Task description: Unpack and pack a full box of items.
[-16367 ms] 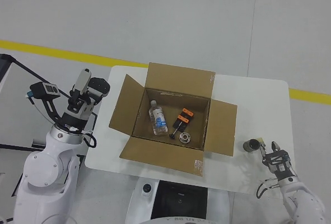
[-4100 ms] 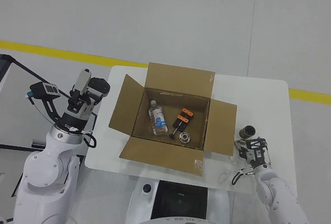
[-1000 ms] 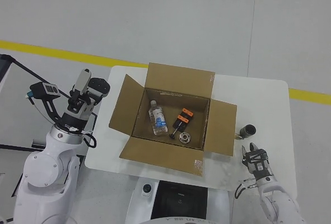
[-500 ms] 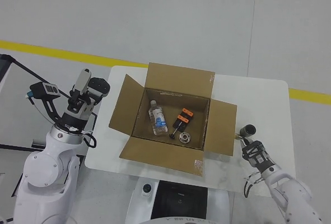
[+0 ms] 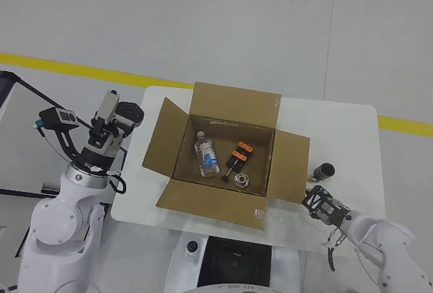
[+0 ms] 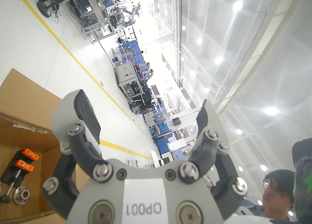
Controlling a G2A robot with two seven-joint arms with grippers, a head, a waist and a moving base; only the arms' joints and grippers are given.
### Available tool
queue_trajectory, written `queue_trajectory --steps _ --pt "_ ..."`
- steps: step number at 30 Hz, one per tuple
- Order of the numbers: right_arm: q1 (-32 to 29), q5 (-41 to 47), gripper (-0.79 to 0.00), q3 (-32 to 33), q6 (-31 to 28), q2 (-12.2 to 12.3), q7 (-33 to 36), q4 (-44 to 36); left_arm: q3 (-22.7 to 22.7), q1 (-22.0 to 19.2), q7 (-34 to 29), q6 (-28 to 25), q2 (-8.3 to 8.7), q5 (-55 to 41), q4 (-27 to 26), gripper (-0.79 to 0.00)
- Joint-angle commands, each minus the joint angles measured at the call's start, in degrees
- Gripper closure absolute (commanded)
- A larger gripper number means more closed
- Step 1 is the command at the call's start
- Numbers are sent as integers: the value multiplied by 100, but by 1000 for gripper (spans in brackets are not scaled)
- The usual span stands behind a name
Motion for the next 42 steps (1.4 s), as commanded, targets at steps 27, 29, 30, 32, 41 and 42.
queue_trajectory --steps 27,29,30,32,41,42 --pt "637 1123 -283 771 -1350 182 1150 489 0 0 0 0 0 0 0 -785" --pt "896 1505 -274 754 -1630 230 1522 782 0 0 0 0 0 0 0 -785" --pt "1000 1705 -277 639 -1630 253 1753 877 0 0 0 0 0 0 0 -785" --pt "1246 2123 -277 447 -1630 317 2160 1085 0 0 0 0 0 0 0 -785" --pt "1999 2666 -268 -465 -1548 599 2753 1933 0 0 0 0 0 0 0 -785" --pt "2046 2619 -268 -521 -1506 618 2795 1944 0 0 0 0 0 0 0 -785"
